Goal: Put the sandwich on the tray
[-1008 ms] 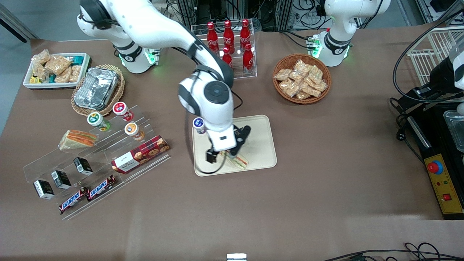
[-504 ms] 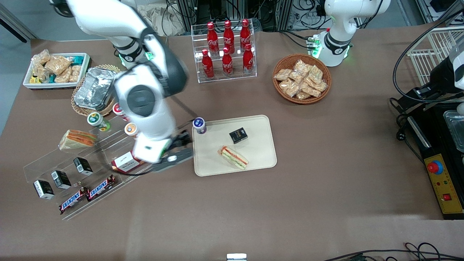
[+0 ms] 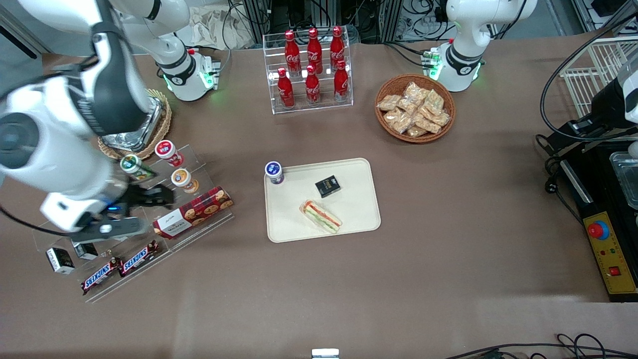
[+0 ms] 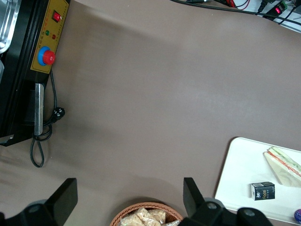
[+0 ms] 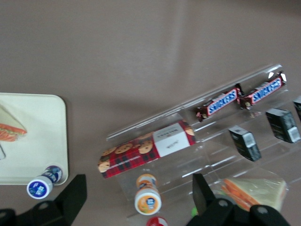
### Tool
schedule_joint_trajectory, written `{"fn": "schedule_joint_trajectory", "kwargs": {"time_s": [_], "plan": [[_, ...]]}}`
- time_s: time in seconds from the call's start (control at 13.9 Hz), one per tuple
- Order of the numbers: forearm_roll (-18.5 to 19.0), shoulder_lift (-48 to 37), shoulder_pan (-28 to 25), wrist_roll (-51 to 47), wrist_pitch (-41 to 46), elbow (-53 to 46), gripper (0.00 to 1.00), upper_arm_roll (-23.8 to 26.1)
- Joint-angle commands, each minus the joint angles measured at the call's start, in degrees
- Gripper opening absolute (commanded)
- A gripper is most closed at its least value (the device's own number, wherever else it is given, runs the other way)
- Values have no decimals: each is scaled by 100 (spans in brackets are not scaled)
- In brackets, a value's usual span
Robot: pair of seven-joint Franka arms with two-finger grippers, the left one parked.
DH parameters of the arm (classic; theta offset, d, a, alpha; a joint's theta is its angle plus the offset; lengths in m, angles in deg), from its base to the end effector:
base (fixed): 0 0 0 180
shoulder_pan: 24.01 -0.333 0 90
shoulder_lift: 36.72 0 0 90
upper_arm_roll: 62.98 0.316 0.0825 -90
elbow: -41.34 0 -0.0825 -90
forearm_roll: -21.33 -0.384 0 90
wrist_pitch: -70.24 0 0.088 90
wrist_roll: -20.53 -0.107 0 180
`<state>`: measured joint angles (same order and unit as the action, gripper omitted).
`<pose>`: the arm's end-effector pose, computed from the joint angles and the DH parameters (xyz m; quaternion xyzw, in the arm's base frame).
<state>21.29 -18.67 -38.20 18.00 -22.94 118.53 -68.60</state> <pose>0.6413 0.1064 0.5457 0.9982 0.0548 -0.0157 0.0165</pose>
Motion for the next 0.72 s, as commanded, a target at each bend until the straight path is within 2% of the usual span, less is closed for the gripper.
{"fn": "schedule_joint_trajectory", "kwargs": {"time_s": [0.0,0.07,0.29,0.65], "plan": [[-451,-267,511,121,177,208,100,44],[-583,-293,609,130,291,200,100,35],[-550,-486,768,104,379,165,100,-17],[82,-803,777,113,626,173,100,-184]]}}
